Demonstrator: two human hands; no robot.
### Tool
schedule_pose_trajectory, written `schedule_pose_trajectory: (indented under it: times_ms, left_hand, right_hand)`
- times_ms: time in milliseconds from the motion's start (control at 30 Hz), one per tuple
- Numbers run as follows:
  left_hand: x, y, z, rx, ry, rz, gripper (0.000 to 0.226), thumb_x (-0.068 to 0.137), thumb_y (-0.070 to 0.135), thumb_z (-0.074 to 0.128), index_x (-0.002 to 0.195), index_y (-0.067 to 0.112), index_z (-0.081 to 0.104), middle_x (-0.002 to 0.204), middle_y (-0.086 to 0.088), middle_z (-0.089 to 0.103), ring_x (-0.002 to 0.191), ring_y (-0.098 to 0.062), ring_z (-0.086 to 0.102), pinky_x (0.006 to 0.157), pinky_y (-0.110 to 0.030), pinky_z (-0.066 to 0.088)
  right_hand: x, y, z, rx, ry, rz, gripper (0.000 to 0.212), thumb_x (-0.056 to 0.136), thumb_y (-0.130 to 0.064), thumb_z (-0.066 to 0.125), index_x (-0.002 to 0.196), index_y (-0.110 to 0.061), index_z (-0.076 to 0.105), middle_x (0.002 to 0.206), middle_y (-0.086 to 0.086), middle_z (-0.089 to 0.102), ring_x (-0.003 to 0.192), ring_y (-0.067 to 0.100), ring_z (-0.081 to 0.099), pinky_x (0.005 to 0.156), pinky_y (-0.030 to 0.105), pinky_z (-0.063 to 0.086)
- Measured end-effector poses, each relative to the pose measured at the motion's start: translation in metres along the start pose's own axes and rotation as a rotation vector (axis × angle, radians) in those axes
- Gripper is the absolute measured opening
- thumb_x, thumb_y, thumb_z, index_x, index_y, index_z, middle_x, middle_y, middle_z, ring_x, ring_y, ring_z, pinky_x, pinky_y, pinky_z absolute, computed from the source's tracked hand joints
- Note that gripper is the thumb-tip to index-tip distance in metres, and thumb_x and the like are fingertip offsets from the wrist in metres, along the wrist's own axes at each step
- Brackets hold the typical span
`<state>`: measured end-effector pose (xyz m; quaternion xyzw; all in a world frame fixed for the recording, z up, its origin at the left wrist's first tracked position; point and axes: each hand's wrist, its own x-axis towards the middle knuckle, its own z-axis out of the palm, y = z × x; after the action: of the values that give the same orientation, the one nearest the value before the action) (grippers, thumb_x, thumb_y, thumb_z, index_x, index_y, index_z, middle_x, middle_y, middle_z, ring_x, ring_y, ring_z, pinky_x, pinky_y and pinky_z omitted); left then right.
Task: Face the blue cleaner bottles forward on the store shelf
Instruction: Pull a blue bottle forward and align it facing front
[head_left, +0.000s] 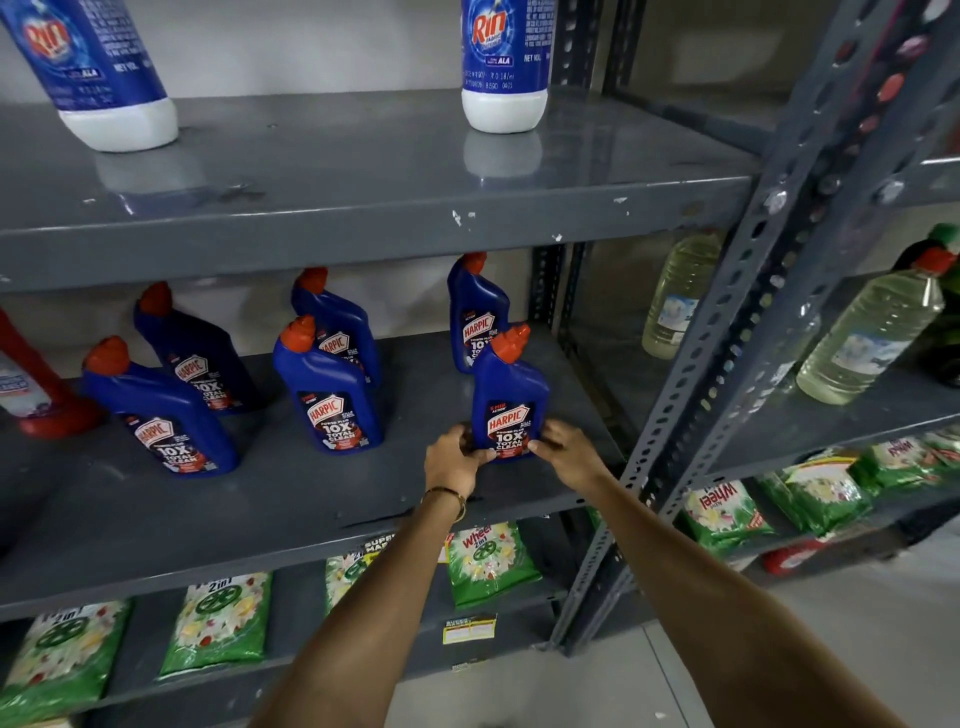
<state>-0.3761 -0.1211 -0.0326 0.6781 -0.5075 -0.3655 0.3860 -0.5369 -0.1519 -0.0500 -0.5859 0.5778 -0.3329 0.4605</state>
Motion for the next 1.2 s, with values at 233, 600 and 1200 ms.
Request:
schedule_pose_trajectory:
  times_ms: [233, 600, 1200]
  left_hand:
    - [-0.021, -0.004, 0.0, 0.015, -0.006, 0.017, 0.043, 0.069, 0.011, 0.077, 0.108, 0.005, 0.062, 0.107, -0.017, 0.071, 0.099, -0.028, 0.065, 0.092, -0.043, 0.052]
    - [-0.035, -0.006, 0.002, 0.063, -0.004, 0.013, 0.048, 0.069, 0.014, 0.077, 0.112, 0.003, 0.06, 0.109, -0.017, 0.07, 0.101, -0.028, 0.065, 0.092, -0.042, 0.052]
    - [-0.044, -0.009, -0.005, 0.026, -0.035, -0.041, 0.054, 0.068, 0.005, 0.076, 0.117, -0.001, 0.054, 0.116, -0.022, 0.065, 0.103, -0.031, 0.064, 0.094, -0.039, 0.051]
  right_hand:
    - [-0.024, 0.005, -0.002, -0.011, -0.004, -0.009, 0.033, 0.085, -0.004, 0.059, 0.118, -0.002, 0.054, 0.121, 0.018, 0.062, 0.113, 0.028, 0.057, 0.1, 0.043, 0.045]
    - [-0.033, 0.005, -0.01, -0.033, -0.053, -0.004, 0.036, 0.083, -0.003, 0.062, 0.117, -0.001, 0.055, 0.12, 0.019, 0.063, 0.112, 0.028, 0.058, 0.098, 0.04, 0.046]
    - [-0.041, 0.006, -0.011, -0.002, -0.066, -0.008, 0.041, 0.078, -0.002, 0.067, 0.117, -0.005, 0.055, 0.12, 0.016, 0.063, 0.114, 0.027, 0.058, 0.101, 0.043, 0.045]
